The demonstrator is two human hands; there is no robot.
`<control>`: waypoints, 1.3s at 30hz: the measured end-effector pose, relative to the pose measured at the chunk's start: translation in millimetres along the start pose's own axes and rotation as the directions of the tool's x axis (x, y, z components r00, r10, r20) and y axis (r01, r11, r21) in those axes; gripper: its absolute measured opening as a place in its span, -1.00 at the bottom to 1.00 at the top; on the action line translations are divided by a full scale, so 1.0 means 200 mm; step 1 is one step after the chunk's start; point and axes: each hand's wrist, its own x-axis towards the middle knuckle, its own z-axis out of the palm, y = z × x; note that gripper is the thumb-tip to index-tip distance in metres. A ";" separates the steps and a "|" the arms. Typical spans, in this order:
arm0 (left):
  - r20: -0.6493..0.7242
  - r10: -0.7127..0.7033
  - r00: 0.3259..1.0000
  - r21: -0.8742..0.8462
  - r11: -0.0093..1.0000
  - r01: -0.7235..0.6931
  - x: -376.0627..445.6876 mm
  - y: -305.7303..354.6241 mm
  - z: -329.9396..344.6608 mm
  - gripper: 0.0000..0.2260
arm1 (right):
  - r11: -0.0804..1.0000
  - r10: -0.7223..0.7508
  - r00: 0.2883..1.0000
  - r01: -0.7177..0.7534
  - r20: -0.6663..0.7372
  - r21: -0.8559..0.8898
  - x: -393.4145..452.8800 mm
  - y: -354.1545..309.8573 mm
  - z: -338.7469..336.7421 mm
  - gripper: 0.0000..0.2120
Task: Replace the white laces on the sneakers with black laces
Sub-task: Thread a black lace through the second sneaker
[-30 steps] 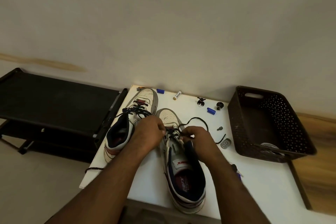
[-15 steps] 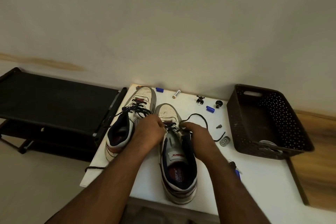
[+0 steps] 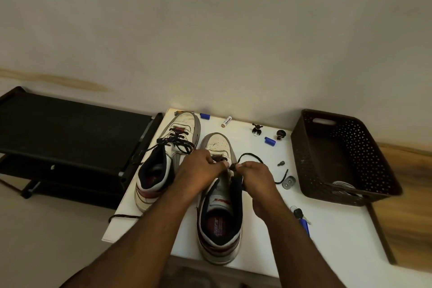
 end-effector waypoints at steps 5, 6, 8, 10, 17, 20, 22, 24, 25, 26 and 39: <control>-0.008 -0.035 0.999 0.022 0.999 0.035 0.00 0.01 -0.02 -0.67 | 0.998 0.041 0.984 -0.034 0.174 -0.047 -0.02 -0.05 -0.06 -0.80; 0.001 -0.036 0.999 0.024 0.999 0.036 0.00 0.01 -0.02 -0.71 | 0.998 0.047 0.980 -0.039 0.193 -0.045 -0.02 -0.05 -0.07 -0.81; 0.024 -0.038 0.999 0.031 0.999 0.038 0.01 0.01 -0.02 -0.79 | 0.998 0.056 0.974 -0.054 0.220 -0.015 -0.02 -0.06 -0.09 -0.83; 0.035 -0.030 0.999 0.025 0.999 0.029 0.00 0.01 -0.02 -0.82 | 0.994 0.078 0.968 -0.093 0.237 0.050 -0.02 -0.07 -0.10 -0.82; 0.029 0.022 0.999 0.065 0.998 -0.024 -0.02 0.01 -0.02 -0.78 | 0.896 -0.146 0.982 0.078 -0.122 -0.438 -0.01 -0.08 -0.21 -0.70; -0.094 0.120 0.988 -0.087 0.988 -0.128 -0.04 0.05 -0.06 -0.87 | 0.979 -0.192 0.974 0.181 -0.121 -0.096 -0.02 -0.11 -0.27 -0.73; -0.054 0.195 0.979 -0.285 0.937 -0.203 -0.07 0.10 -0.10 -0.87 | 0.975 -0.164 0.986 0.167 -0.031 0.146 -0.04 -0.15 -0.28 -0.82; 0.124 0.275 0.953 -0.341 0.914 -0.219 -0.09 0.15 -0.11 -0.87 | 0.948 -0.143 0.987 0.114 0.077 0.298 -0.06 -0.17 -0.27 -0.81; 0.216 0.294 0.931 -0.323 0.922 -0.216 -0.10 0.17 -0.11 -0.87 | 0.942 -0.134 0.985 0.091 0.111 0.324 -0.06 -0.18 -0.27 -0.80; 0.283 0.294 0.913 -0.308 0.929 -0.204 -0.11 0.17 -0.10 -0.88 | 0.940 -0.127 0.986 0.083 0.113 0.330 -0.06 -0.17 -0.27 -0.81; 0.306 0.395 0.867 -0.374 0.887 -0.272 -0.11 0.15 -0.06 -0.89 | 0.654 -0.148 0.978 0.210 -0.149 0.727 -0.04 -0.19 -0.29 -0.79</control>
